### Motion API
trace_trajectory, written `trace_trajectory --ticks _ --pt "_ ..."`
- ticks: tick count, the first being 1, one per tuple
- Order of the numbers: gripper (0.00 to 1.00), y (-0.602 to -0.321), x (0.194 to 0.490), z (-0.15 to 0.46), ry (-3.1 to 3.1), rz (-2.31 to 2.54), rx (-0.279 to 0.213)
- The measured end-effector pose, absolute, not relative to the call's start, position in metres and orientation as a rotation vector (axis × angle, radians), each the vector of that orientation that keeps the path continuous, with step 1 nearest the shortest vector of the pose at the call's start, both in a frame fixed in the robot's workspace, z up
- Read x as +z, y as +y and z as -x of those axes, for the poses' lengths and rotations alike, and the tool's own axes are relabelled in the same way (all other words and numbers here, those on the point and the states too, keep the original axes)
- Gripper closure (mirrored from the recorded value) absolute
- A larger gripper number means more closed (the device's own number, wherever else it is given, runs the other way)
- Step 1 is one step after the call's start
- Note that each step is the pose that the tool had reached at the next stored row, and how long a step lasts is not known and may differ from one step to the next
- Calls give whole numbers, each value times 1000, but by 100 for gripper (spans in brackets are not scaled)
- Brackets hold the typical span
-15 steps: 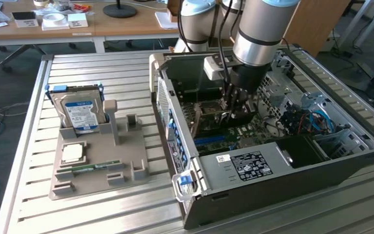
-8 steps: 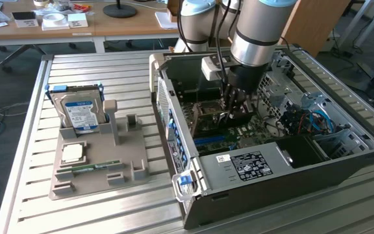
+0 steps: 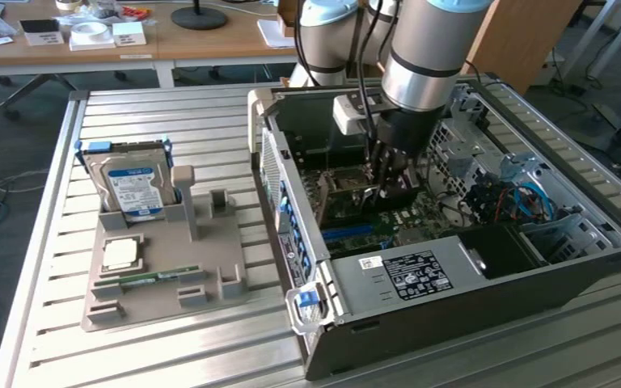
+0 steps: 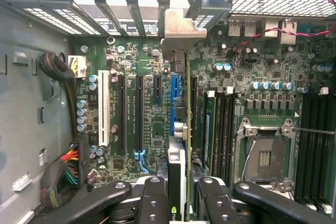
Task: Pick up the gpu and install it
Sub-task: 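Insert the gpu into the slot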
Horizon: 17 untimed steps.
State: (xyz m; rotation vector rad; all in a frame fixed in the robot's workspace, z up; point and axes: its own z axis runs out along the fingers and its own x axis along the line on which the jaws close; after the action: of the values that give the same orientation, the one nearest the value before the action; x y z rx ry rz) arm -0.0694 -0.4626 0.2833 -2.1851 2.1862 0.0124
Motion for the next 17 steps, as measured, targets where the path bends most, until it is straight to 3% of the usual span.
trace_trajectory --ticks 17 --pt "73 -464 282 74 2186 2185 12"
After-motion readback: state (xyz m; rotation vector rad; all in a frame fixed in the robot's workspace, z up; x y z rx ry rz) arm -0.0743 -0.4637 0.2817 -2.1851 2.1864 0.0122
